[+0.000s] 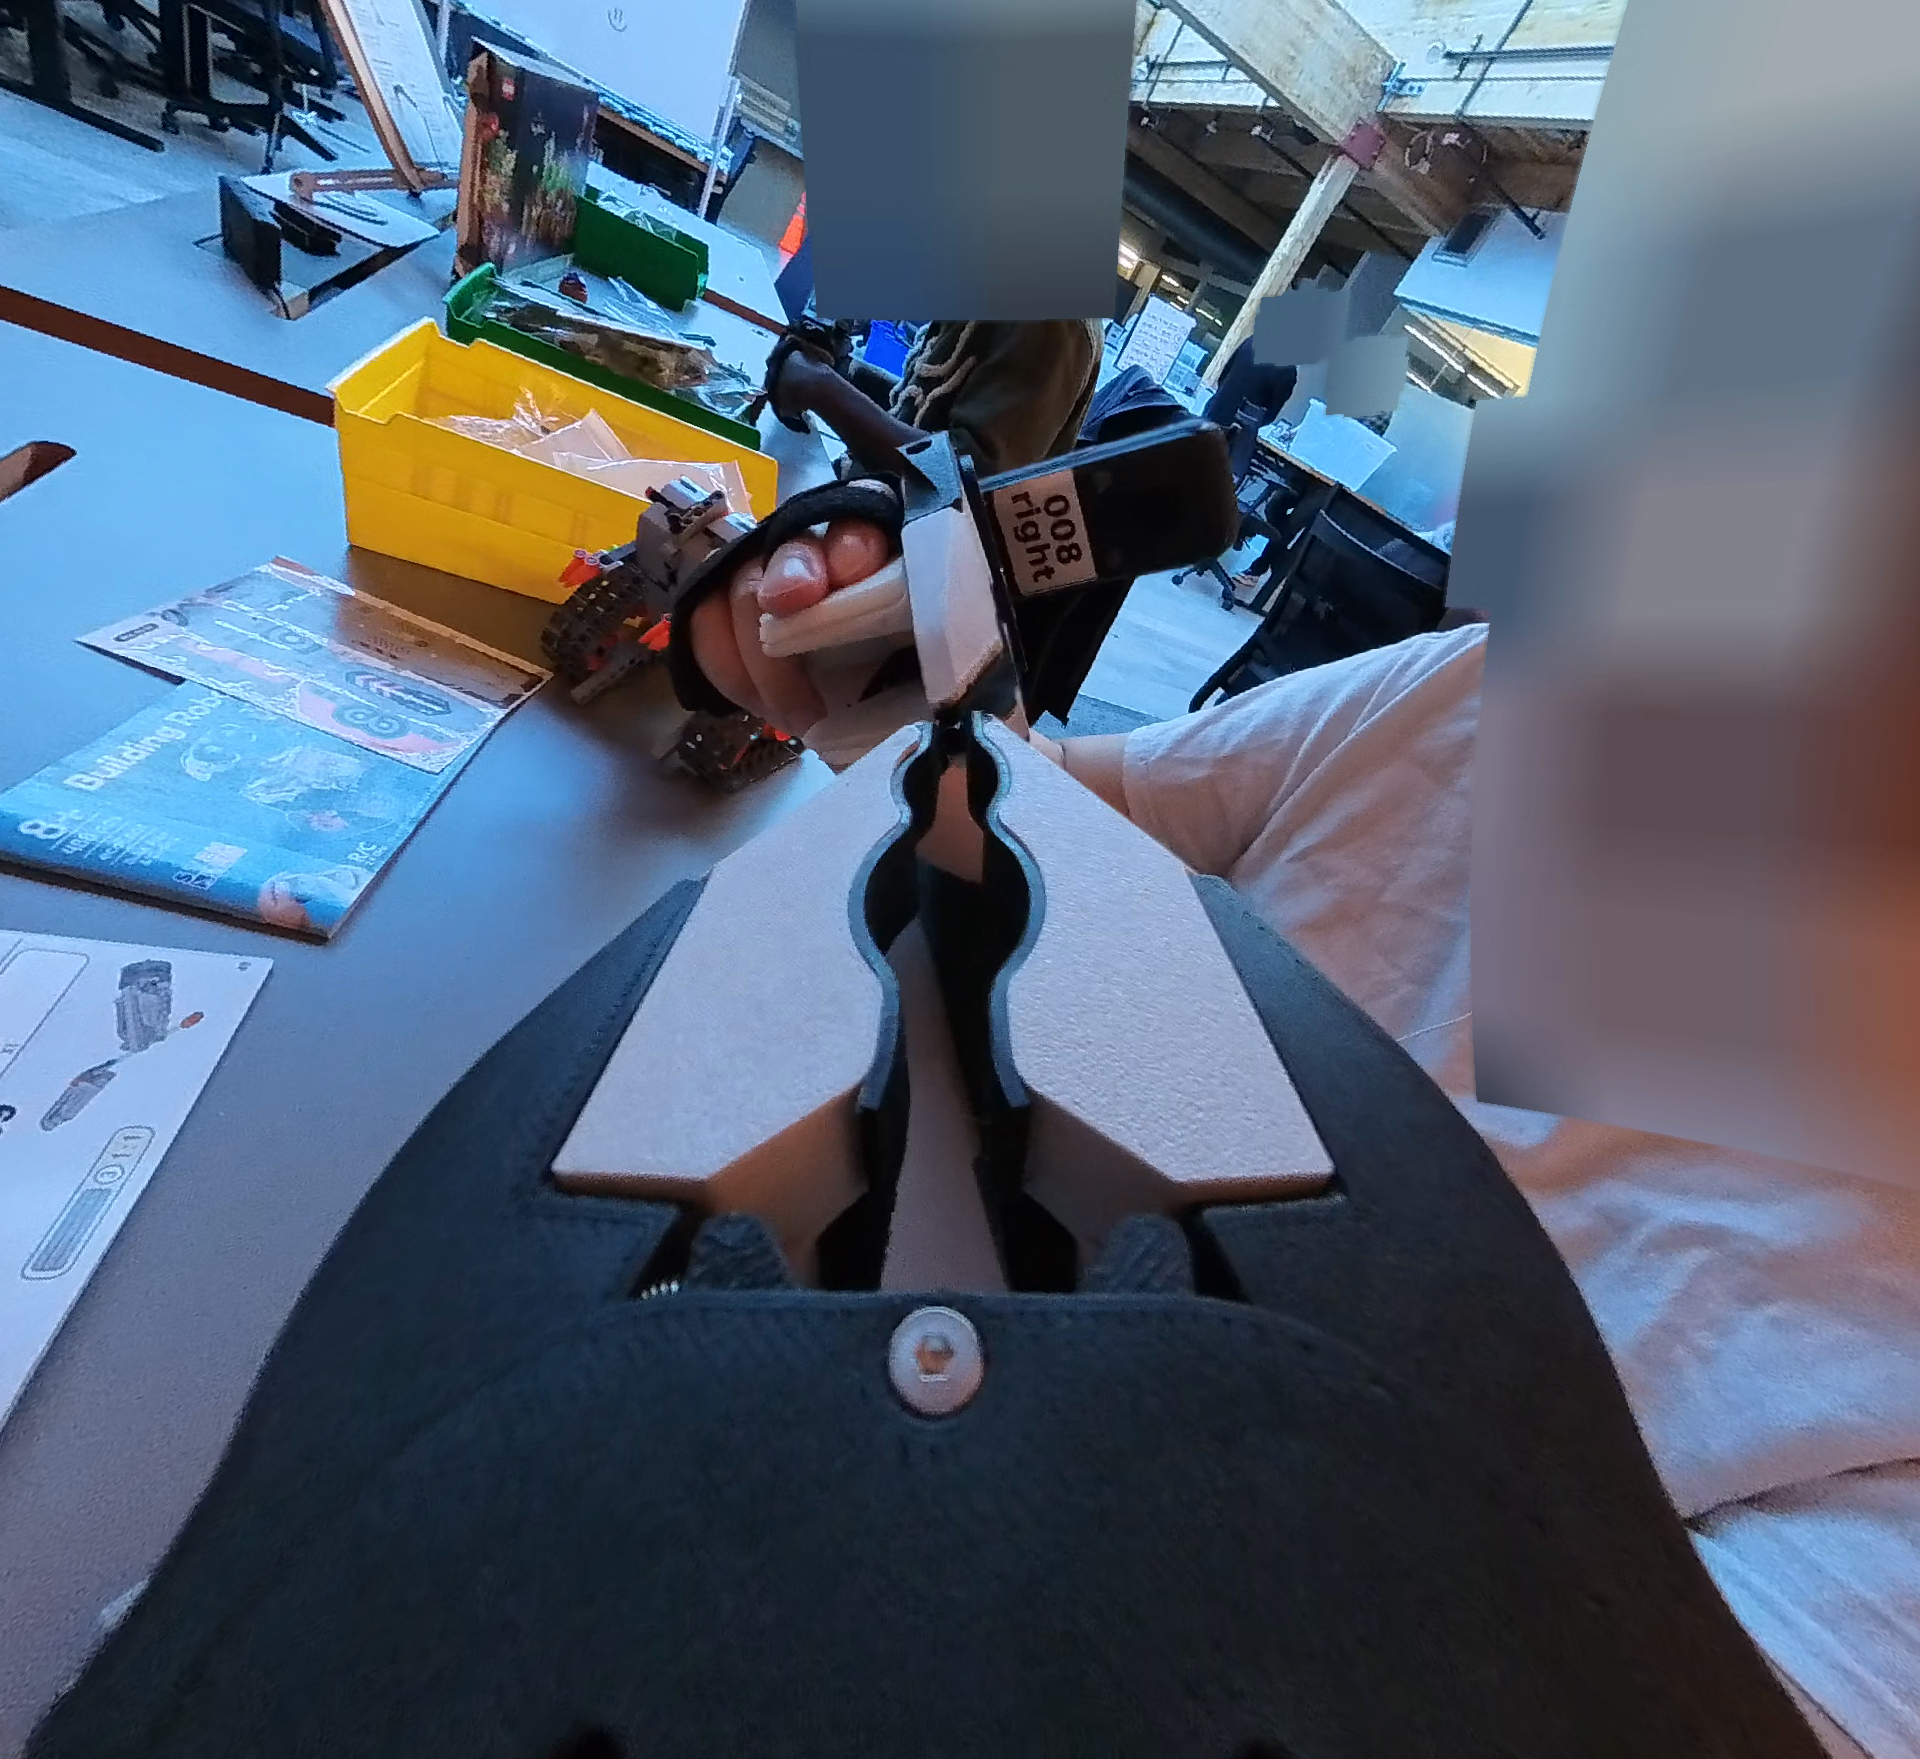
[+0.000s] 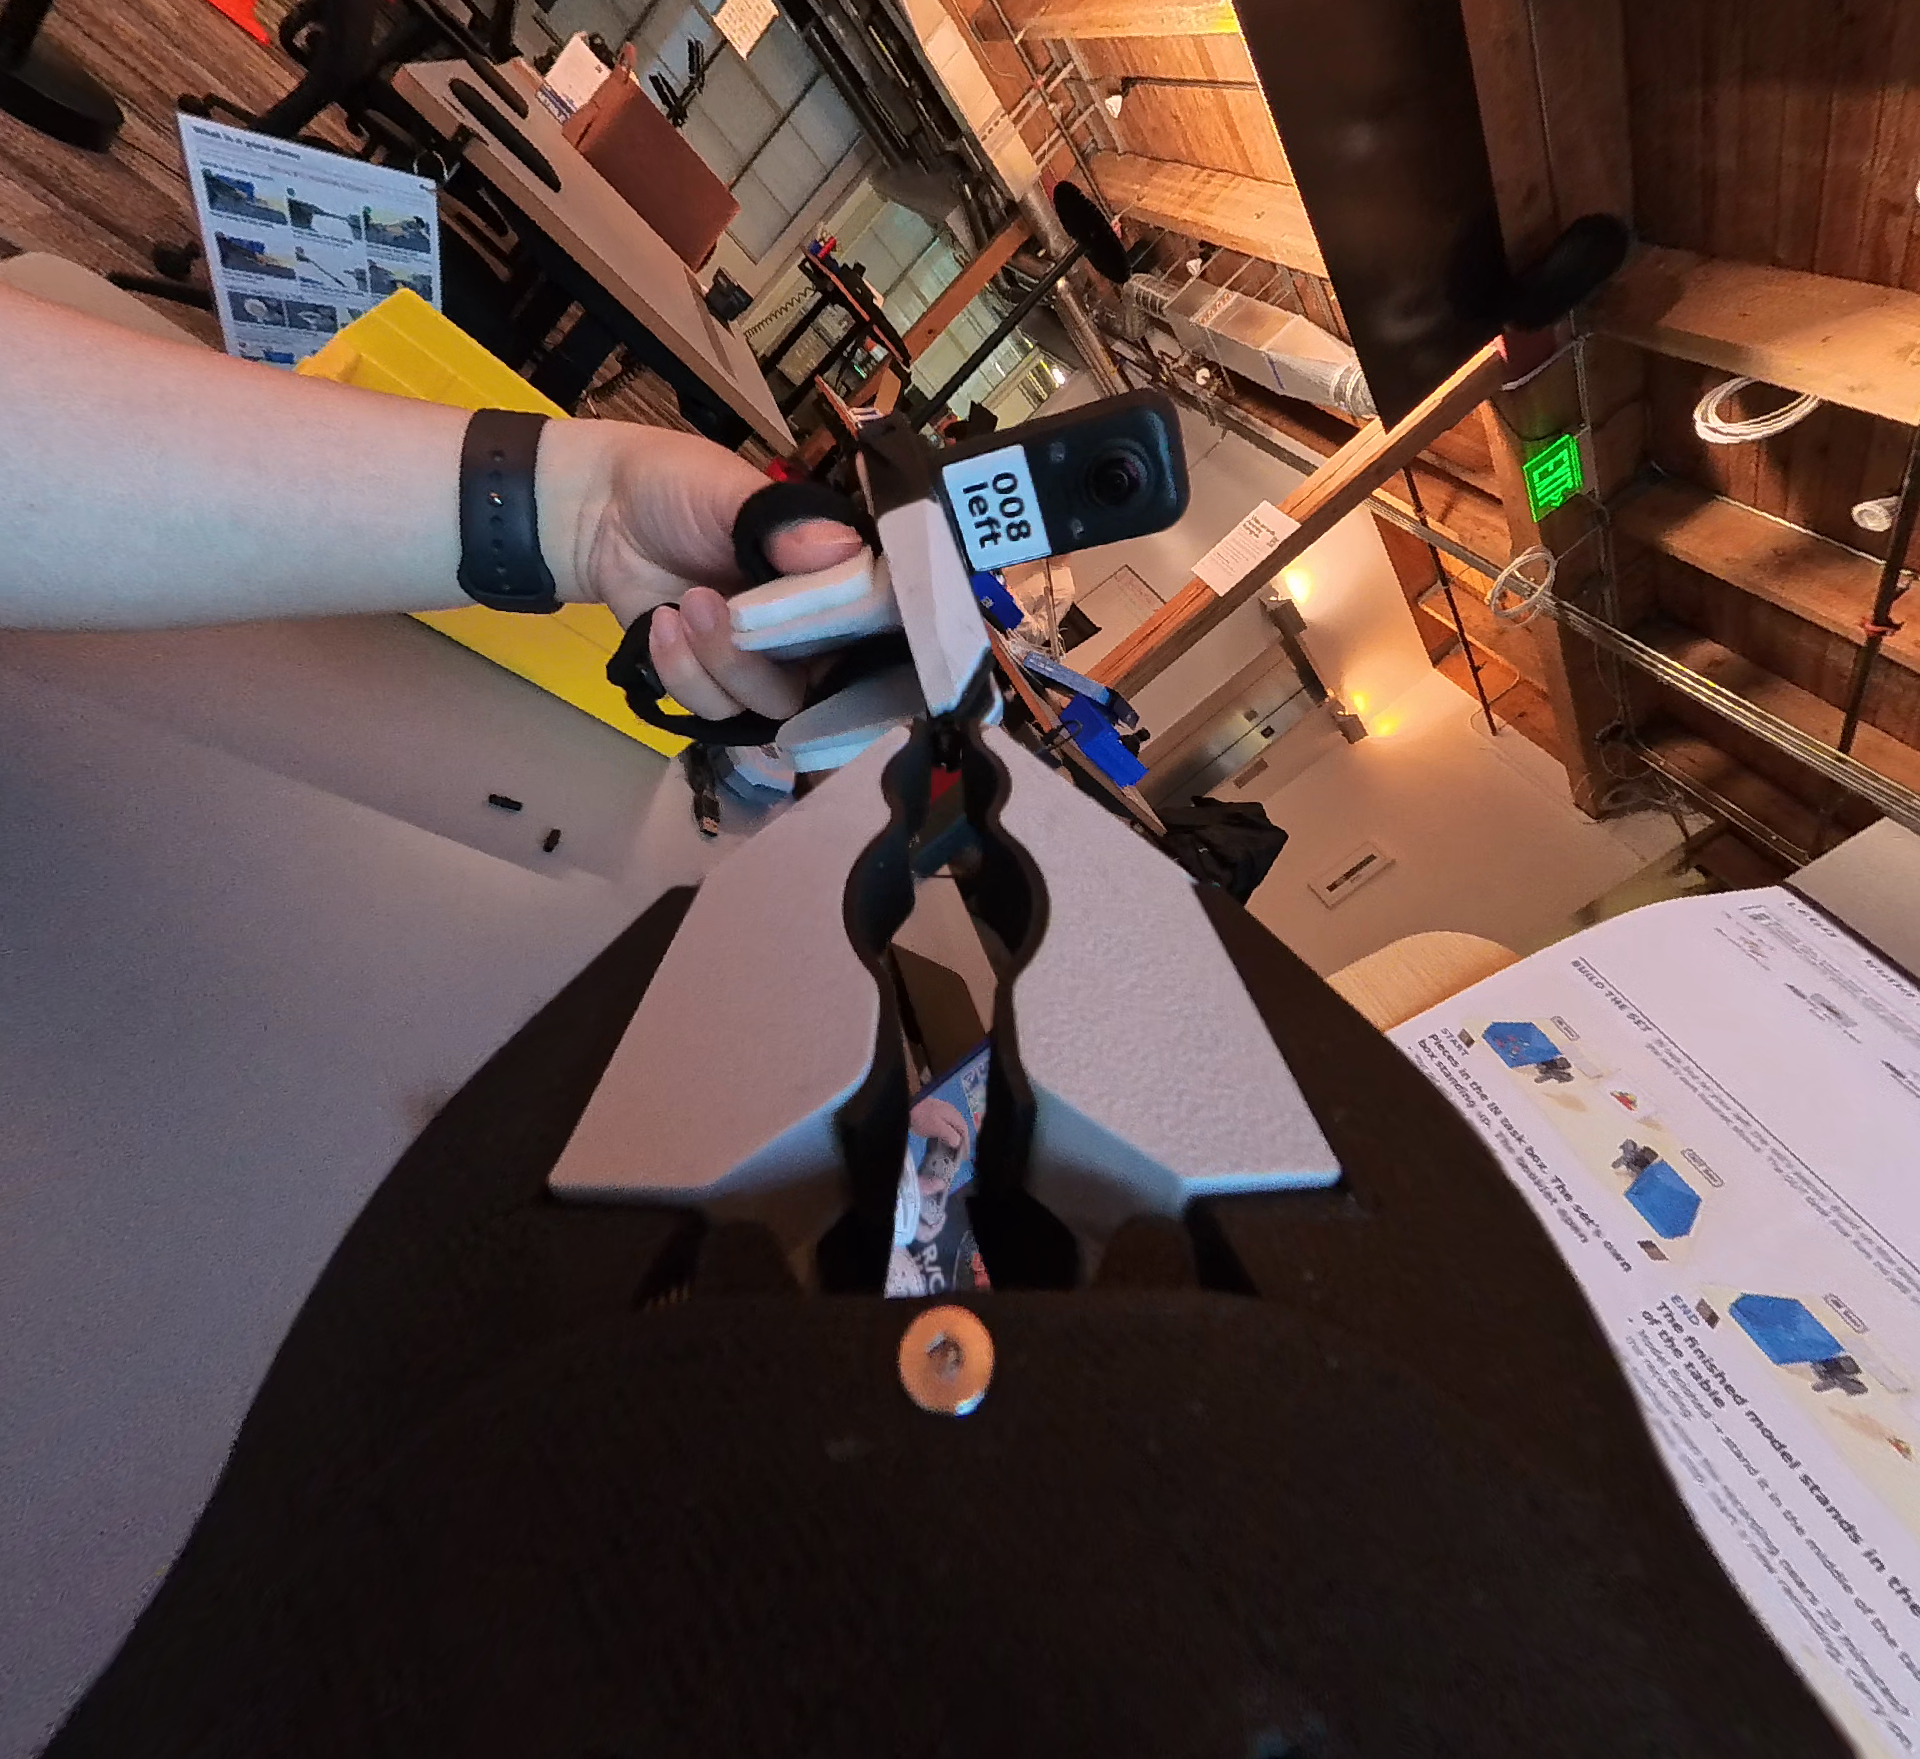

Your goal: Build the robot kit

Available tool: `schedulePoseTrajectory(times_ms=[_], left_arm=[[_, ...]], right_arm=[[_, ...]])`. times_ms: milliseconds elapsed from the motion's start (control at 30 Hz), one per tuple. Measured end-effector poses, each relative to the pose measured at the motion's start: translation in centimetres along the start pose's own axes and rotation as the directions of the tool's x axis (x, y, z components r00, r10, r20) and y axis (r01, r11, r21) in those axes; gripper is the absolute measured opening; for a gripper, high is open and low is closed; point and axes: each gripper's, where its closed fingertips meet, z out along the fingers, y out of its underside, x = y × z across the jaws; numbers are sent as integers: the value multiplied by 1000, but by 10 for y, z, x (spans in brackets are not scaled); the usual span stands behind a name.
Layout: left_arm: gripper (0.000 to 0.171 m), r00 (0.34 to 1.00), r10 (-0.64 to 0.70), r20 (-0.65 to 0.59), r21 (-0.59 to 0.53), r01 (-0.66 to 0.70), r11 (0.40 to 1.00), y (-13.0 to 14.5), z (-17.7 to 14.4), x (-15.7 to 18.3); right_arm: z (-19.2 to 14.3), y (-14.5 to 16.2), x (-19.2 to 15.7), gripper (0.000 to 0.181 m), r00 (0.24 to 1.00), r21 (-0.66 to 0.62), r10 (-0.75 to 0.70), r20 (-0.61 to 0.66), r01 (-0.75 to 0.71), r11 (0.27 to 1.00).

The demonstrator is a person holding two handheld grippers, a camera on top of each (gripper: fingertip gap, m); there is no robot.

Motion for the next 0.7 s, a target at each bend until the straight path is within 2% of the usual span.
schedulePoseTrajectory(times_ms=[433, 467, 500, 533, 600, 667, 700], left_arm=[[1, 1000, 4, 24, 6, -5, 1000, -1, -2, -5], [3, 1000, 3, 26, 9, -3, 1000, -1, -3, -7], [14, 999, -1, 40, 17, 0, 1000, -2, -6, -9], [26, 997, -3, 82, 20, 2, 1000, -2, -11, -15], [30, 958, 19, 286, -55, -4, 998, 12, -29, -44], [33, 849, 101, 519, -264, 47, 963, 49, -53, -79], [34, 801, 137, 583, -363, 105, 926, 70, -62, -90]], right_arm=[[2, 7, 2, 4, 1000, -53, -3, -14, 3, 999], [2, 8, 3, 3, 1000, -60, -10, -24, 8, 998], [2, 9, 6, 4, 999, -72, -25, -38, 22, 997], [1, 11, 7, 4, 998, -87, -41, -40, 37, 995], [-2, 12, 11, 4, 997, -110, -64, -46, 59, 992], [-7, 11, 16, 4, 995, -120, -81, -53, 75, 990], [-9, 11, 18, 4, 995, -128, -87, -52, 80, 989]])
